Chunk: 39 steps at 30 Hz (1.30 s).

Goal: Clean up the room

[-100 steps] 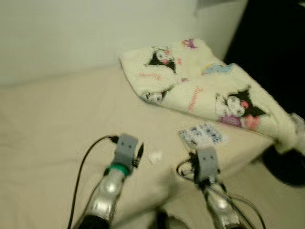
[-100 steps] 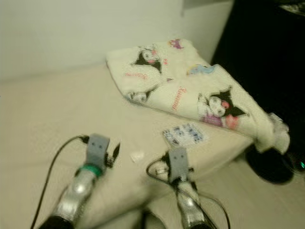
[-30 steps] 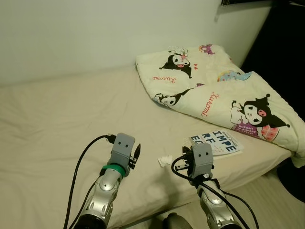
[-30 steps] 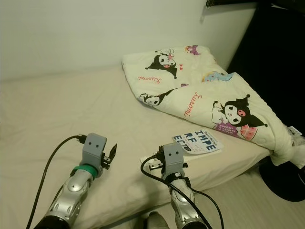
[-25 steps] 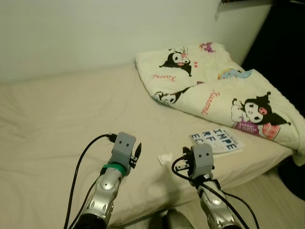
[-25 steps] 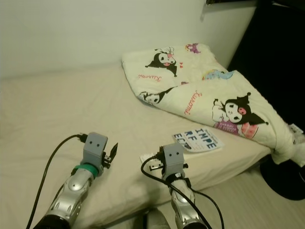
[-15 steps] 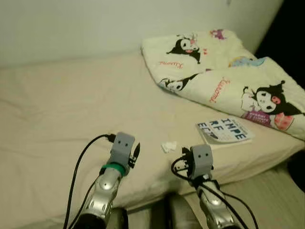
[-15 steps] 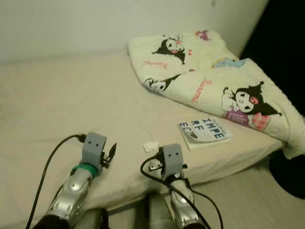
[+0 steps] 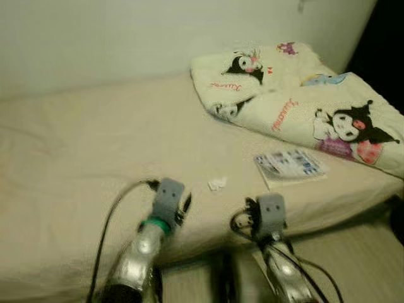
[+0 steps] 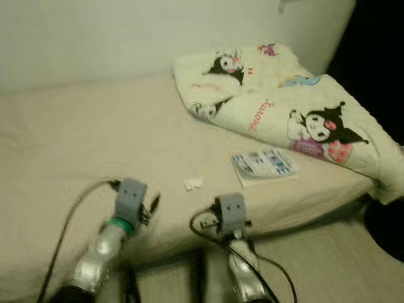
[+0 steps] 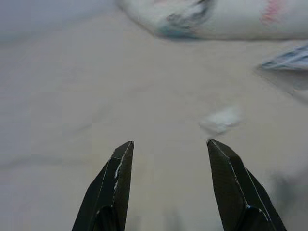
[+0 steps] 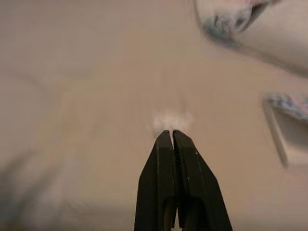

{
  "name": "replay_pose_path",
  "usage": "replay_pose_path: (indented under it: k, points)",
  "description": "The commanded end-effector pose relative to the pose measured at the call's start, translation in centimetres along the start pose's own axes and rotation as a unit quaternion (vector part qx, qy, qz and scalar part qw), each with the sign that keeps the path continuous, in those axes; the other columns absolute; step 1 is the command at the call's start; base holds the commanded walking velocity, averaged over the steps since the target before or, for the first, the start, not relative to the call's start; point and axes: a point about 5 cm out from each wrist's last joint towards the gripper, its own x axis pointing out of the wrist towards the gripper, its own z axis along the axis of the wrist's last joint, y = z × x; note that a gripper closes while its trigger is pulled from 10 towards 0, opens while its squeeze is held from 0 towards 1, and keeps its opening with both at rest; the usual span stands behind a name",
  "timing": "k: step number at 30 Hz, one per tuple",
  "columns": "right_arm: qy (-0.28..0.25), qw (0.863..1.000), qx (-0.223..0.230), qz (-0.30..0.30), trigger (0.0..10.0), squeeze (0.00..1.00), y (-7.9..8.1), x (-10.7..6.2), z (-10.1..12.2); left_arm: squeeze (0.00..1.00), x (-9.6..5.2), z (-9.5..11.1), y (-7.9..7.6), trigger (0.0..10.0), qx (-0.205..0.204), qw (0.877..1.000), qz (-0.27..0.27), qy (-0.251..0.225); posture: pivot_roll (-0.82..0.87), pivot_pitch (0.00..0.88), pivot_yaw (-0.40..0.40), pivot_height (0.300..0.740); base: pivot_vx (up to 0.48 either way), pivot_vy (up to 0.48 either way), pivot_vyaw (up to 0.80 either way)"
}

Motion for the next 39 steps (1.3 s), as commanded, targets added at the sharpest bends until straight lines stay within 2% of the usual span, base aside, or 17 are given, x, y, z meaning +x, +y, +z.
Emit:
replay_pose_path:
  k: [1,20,26,27,29,30,31,32,35,36,37,38,39]
  points:
    - [0.019,1.0,0.01,-0.006,10.0,0.0,0.1,-0.9,-1.1,0.0,-0.3,-0.9,-0.3,10.0,0.0,1.0,-0.007,0.02,-0.11,0.07,0.052,0.63,0.0,0.0,0.0]
    - [0.018,1.0,0.01,-0.006,10.0,0.0,0.2,-1.1,-1.0,0.0,-0.3,-0.9,-0.4,10.0,0.001,1.0,-0.006,0.022,-0.11,0.079,0.056,0.63,0.0,0.0,0.0]
    - [-0.01,1.0,0.011,-0.005,10.0,0.0,0.3,-0.6,0.2,0.0,0.3,-0.2,0.0,10.0,-0.012,1.0,0.015,0.013,-0.11,0.107,0.052,0.63,0.0,0.0,0.0]
    - [-0.028,1.0,0.003,-0.001,10.0,0.0,0.3,-0.2,1.1,0.0,0.9,0.6,0.2,10.0,-0.016,1.0,0.023,0.003,-0.11,0.124,0.052,0.63,0.0,0.0,0.0]
    - [-0.059,0.998,-0.001,-0.008,10.0,0.0,0.0,0.7,2.8,0.0,2.3,2.3,0.5,10.0,-0.017,0.999,0.03,-0.017,-0.1,0.146,0.054,0.63,0.0,0.0,0.0]
    - [-0.059,0.998,-0.001,-0.008,10.0,0.0,0.0,0.7,2.8,0.0,2.3,2.3,0.5,10.0,-0.017,0.999,0.03,-0.017,-0.1,0.146,0.054,0.63,0.0,0.0,0.0]
    - [-0.067,0.997,0.01,-0.03,10.0,0.0,-0.8,1.6,3.8,0.0,3.3,3.8,0.8,10.0,-0.01,0.999,0.031,-0.033,-0.1,0.191,0.062,0.63,0.0,0.0,0.0]
    - [-0.067,0.997,0.01,-0.03,10.0,0.0,-0.8,1.6,3.8,0.0,3.3,3.8,0.8,10.0,-0.01,0.999,0.031,-0.033,-0.1,0.191,0.062,0.63,0.0,0.0,0.0]
    - [-0.051,0.996,0.03,-0.068,10.0,0.0,-2.4,2.6,4.0,0.0,3.9,5.1,2.1,10.0,-0.001,0.998,0.041,-0.045,-0.09,0.238,0.082,0.63,0.0,0.0,0.0]
    - [-0.047,0.996,0.03,-0.073,10.0,0.0,-2.7,2.7,3.9,0.0,3.9,5.3,2.4,10.0,-0.001,0.998,0.045,-0.046,-0.09,0.238,0.082,0.63,0.0,0.0,0.0]
    - [-0.038,0.995,0.029,-0.085,10.0,0.0,-3.4,2.9,3.8,0.0,3.6,5.2,3.5,10.0,0.0,0.997,0.059,-0.044,-0.08,0.252,0.089,0.63,0.0,0.0,0.0]
    - [-0.038,0.995,0.029,-0.085,10.0,0.0,-3.4,2.9,3.8,0.0,3.6,5.2,3.5,10.0,0.0,0.997,0.059,-0.044,-0.08,0.252,0.089,0.63,0.0,0.0,0.0]
    - [-0.032,0.995,0.029,-0.093,10.0,0.0,-3.8,3.0,3.7,0.0,3.4,5.0,4.3,10.0,0.001,0.997,0.068,-0.041,-0.08,0.252,0.089,0.63,0.0,0.0,0.0]
